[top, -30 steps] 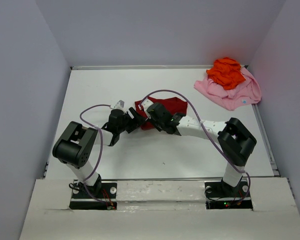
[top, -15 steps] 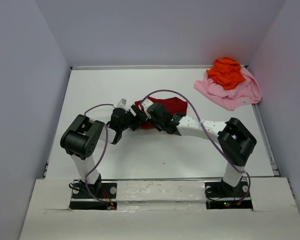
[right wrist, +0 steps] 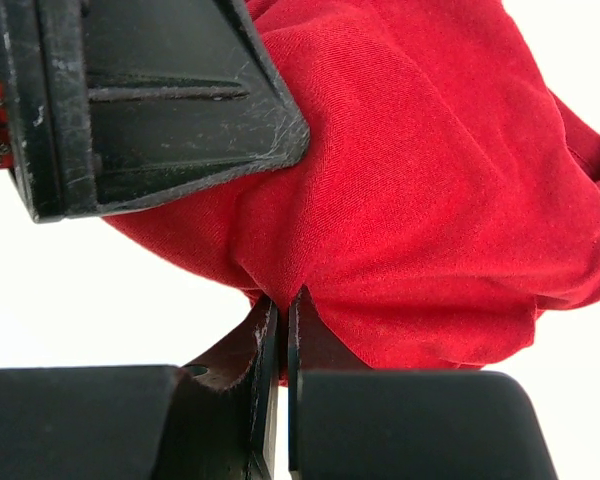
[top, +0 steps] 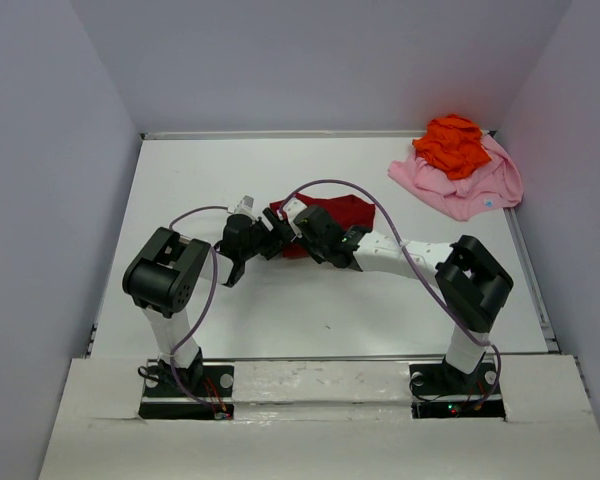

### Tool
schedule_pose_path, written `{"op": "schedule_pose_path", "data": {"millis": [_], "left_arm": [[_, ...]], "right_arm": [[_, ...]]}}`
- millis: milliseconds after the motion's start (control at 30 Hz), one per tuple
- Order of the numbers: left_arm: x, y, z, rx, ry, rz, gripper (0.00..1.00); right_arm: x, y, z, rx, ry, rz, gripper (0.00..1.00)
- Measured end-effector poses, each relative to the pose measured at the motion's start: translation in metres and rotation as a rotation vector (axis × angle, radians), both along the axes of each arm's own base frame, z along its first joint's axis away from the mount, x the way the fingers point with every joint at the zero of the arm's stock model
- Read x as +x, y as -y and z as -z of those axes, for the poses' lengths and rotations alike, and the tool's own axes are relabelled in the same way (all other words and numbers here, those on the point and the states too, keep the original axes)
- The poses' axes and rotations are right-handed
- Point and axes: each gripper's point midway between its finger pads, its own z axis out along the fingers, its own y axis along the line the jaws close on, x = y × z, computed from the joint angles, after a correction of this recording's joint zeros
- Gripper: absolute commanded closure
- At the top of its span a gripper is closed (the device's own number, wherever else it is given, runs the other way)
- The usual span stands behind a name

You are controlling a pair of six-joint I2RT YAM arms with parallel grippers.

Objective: Fold and stack the t-shirts
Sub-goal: Place the square-folded T-shirt at the corner of the board.

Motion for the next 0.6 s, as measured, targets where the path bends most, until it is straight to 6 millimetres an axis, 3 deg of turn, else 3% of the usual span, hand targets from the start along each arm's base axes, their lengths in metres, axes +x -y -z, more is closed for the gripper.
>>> {"op": "schedule_pose_path", "data": {"millis": [600], "left_arm": [[0.017,-0.015,-0.002,0.028,0.005,-0.034,0.18]], "right_arm": [[-0.009,-0.002,0.007,0.03,-0.055,0.014,1.0]]}}
